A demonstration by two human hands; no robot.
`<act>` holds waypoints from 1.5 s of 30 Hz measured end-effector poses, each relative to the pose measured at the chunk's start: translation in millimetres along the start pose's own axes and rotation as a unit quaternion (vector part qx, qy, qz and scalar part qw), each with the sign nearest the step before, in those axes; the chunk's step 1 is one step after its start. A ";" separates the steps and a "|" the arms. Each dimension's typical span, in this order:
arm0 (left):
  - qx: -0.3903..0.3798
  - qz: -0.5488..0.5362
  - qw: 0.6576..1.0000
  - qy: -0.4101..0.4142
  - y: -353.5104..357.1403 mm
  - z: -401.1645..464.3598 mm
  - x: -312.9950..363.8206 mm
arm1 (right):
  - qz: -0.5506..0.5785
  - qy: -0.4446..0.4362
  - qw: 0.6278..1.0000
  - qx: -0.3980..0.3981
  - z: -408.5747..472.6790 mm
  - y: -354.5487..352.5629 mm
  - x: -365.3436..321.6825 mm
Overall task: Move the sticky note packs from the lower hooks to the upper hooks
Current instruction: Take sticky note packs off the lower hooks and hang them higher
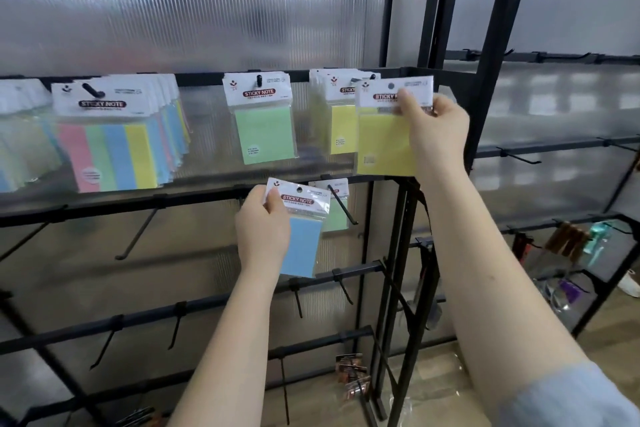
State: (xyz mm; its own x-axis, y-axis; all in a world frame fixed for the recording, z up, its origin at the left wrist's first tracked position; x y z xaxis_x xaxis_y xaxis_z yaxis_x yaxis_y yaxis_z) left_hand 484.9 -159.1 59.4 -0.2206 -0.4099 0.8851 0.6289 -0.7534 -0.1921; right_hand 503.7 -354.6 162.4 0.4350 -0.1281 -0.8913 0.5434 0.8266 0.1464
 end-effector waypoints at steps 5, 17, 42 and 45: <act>0.030 -0.004 0.999 0.025 -6.9 8.6 5.3 | -0.031 0.006 0.999 -0.022 15.5 13.3 -10.9; 0.051 -0.038 0.997 0.037 -13.8 17.3 13.2 | -0.045 0.006 0.998 -0.039 23.9 26.0 -11.4; 0.059 -0.019 0.998 0.027 -19.5 19.7 10.2 | 0.005 0.036 0.997 -0.071 27.7 28.0 -14.6; 0.059 -0.023 0.998 0.026 -20.1 20.1 10.6 | -0.011 0.044 0.996 -0.081 28.3 26.8 -15.9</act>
State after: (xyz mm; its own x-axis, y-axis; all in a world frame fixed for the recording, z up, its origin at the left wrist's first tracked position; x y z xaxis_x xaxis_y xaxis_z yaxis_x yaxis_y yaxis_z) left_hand 484.9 -138.0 81.2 -0.2879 -0.4050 0.8678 0.6994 -0.7079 -0.0983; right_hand 531.6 -345.9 192.6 0.3569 -0.1042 -0.9283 0.4258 0.9027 0.0624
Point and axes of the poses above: each hand's wrist, its own z-axis towards the middle knuckle, its own y-axis out of the palm, x = y × z, the point moved 2 cm from there along z, towards the middle knuckle, and after that the axes turned 6 degrees about x, right-handed, at the moved point
